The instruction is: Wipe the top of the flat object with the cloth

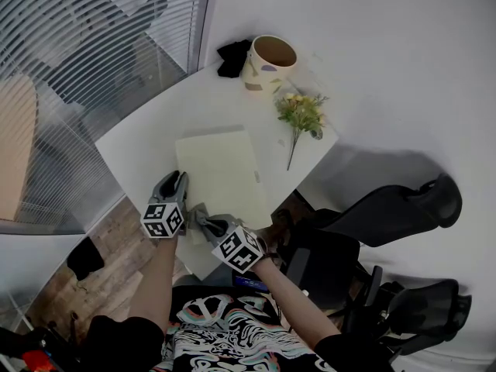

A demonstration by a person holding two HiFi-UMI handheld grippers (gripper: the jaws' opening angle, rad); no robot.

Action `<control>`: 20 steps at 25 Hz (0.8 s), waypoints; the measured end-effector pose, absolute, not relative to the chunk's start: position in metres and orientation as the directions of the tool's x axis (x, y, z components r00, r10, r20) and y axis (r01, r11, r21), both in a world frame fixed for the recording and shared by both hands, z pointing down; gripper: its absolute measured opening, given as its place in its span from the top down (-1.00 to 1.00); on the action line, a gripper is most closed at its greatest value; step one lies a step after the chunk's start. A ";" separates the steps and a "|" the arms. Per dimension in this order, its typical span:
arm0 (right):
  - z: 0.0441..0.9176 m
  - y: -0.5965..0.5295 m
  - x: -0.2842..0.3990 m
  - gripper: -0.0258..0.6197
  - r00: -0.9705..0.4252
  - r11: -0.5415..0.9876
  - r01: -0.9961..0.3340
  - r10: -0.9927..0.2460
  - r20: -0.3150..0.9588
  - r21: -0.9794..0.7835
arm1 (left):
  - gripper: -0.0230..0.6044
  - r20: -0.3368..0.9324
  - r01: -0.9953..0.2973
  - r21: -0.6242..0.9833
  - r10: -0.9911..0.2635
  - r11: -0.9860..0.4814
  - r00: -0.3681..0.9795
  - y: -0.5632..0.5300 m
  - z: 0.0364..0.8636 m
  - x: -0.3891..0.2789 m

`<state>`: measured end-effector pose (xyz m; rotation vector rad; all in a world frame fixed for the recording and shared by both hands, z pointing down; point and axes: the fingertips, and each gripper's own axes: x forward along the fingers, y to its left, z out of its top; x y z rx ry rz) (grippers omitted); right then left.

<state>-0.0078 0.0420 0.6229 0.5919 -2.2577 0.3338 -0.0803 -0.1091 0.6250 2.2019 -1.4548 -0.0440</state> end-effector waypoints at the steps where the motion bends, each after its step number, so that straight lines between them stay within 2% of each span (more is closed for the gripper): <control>1: 0.623 0.042 -0.010 0.87 -0.604 0.860 -0.507 -0.306 0.736 -0.058 | 0.42 0.239 -0.854 0.419 -0.871 -0.307 0.430 -0.109 0.625 -0.080; 20: 0.624 0.034 -0.016 0.87 -0.599 0.839 -0.526 -0.247 0.762 -0.142 | 0.43 0.235 -0.847 0.427 -0.866 -0.315 0.441 -0.109 0.625 -0.080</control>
